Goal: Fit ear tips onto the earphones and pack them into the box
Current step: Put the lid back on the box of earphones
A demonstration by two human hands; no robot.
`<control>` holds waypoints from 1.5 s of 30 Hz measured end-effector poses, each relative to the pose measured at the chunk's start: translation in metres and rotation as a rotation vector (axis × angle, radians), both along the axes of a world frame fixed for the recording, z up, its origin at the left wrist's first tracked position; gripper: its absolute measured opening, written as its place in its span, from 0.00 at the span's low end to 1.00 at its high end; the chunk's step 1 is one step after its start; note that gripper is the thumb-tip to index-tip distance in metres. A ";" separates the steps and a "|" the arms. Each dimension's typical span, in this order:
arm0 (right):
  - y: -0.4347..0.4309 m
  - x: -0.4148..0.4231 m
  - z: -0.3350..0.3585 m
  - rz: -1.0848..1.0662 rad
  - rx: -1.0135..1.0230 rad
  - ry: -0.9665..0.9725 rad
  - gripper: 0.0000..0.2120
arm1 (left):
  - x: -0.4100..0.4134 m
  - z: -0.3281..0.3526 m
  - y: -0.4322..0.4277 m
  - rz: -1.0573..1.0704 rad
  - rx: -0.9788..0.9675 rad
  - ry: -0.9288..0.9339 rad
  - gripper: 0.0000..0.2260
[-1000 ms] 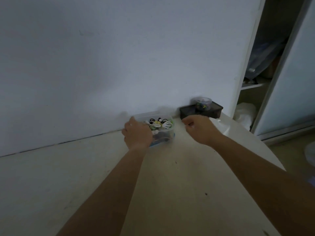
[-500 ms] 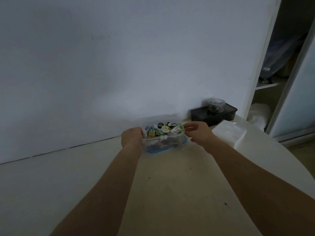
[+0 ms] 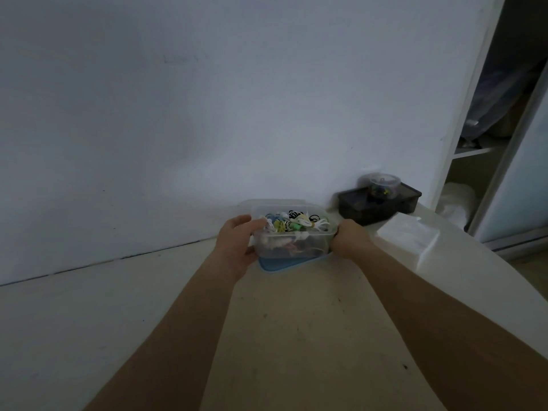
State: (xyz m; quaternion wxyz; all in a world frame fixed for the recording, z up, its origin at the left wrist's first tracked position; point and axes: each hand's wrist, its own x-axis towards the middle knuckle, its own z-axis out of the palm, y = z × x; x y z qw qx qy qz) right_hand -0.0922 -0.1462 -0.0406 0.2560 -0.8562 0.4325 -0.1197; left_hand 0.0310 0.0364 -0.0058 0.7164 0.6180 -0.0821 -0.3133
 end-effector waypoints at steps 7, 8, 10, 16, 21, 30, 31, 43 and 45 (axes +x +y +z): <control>0.007 -0.005 0.008 -0.023 0.053 0.076 0.07 | 0.000 0.003 0.025 0.016 -0.092 0.012 0.02; 0.008 -0.007 0.010 -0.009 0.053 0.085 0.07 | 0.001 0.006 0.031 0.029 -0.111 0.024 0.02; 0.010 -0.011 0.013 0.006 0.098 0.087 0.07 | 0.004 0.011 0.044 0.061 -0.126 0.035 0.02; 0.020 -0.029 0.029 -0.079 0.358 -0.148 0.11 | 0.002 0.024 0.082 0.109 -0.127 0.010 0.03; 0.021 -0.038 0.053 -0.099 0.363 -0.435 0.09 | -0.012 0.018 0.094 0.164 -0.068 0.001 0.04; 0.030 -0.056 0.077 0.115 -0.035 -0.548 0.09 | -0.037 -0.019 0.081 0.136 0.070 -0.045 0.09; 0.029 -0.056 0.076 0.145 -0.009 -0.584 0.12 | -0.037 -0.020 0.079 0.127 0.093 -0.066 0.08; 0.043 -0.040 0.069 0.380 0.139 -0.750 0.18 | -0.036 0.015 0.072 0.182 0.185 -0.487 0.11; 0.051 -0.039 0.069 0.404 0.166 -0.744 0.15 | -0.035 0.018 0.073 0.145 0.125 -0.411 0.09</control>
